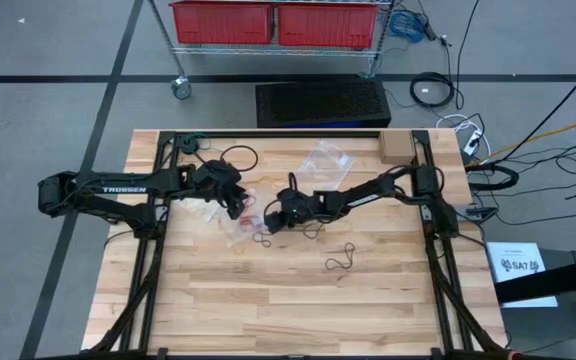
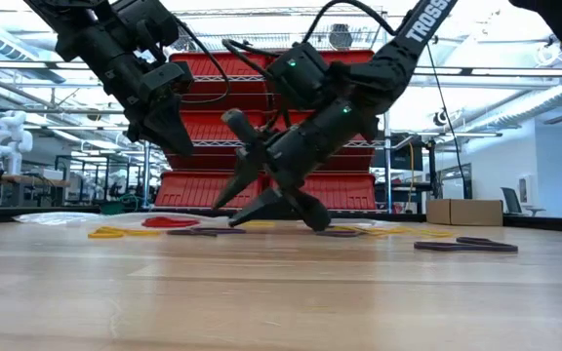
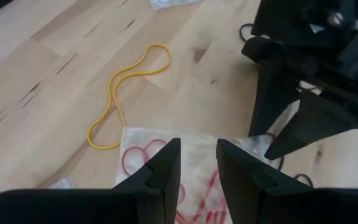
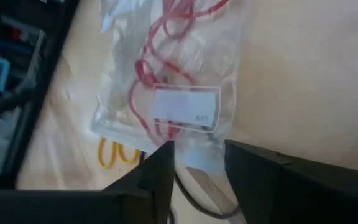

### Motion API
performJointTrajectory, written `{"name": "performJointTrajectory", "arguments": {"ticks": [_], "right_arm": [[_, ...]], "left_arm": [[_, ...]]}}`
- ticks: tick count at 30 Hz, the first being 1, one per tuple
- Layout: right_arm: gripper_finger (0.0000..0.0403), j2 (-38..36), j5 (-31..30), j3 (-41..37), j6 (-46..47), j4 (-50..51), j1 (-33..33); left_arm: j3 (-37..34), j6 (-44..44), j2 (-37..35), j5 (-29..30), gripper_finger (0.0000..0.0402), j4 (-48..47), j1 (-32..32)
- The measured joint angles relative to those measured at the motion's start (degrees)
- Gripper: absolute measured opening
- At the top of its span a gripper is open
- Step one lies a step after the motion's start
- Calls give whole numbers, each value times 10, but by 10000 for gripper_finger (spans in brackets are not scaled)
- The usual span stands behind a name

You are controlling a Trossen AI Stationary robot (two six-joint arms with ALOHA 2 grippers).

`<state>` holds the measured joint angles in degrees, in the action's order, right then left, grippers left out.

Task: Sort rubber bands
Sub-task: Adjust the red rubber band into the zip bag

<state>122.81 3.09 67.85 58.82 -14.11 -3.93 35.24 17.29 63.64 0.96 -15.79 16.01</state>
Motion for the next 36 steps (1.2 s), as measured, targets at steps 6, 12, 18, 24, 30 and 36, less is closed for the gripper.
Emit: {"name": "performJointTrajectory", "arguments": {"ticks": [6, 12, 18, 24, 30, 36], "right_arm": [[13, -11, -3, 2, -108, 5, -1], [2, -63, -5, 0, -243, 31, -11], [1, -144, 1, 1, -373, 89, -29], [0, -210, 20, 1, -456, 135, -50], [0, -237, 101, 2, -490, 164, -59], [0, -238, 123, 1, -509, 187, -59]], "left_arm": [[0, -16, 0, 0, 107, 2, 0], [0, -45, 0, -26, 107, 26, 0], [0, -77, 0, -89, 107, 83, 0], [0, -108, 0, -133, 107, 157, 0], [18, -150, 0, -136, 108, 184, -1], [48, -222, 0, -136, 135, 185, -23]]}}
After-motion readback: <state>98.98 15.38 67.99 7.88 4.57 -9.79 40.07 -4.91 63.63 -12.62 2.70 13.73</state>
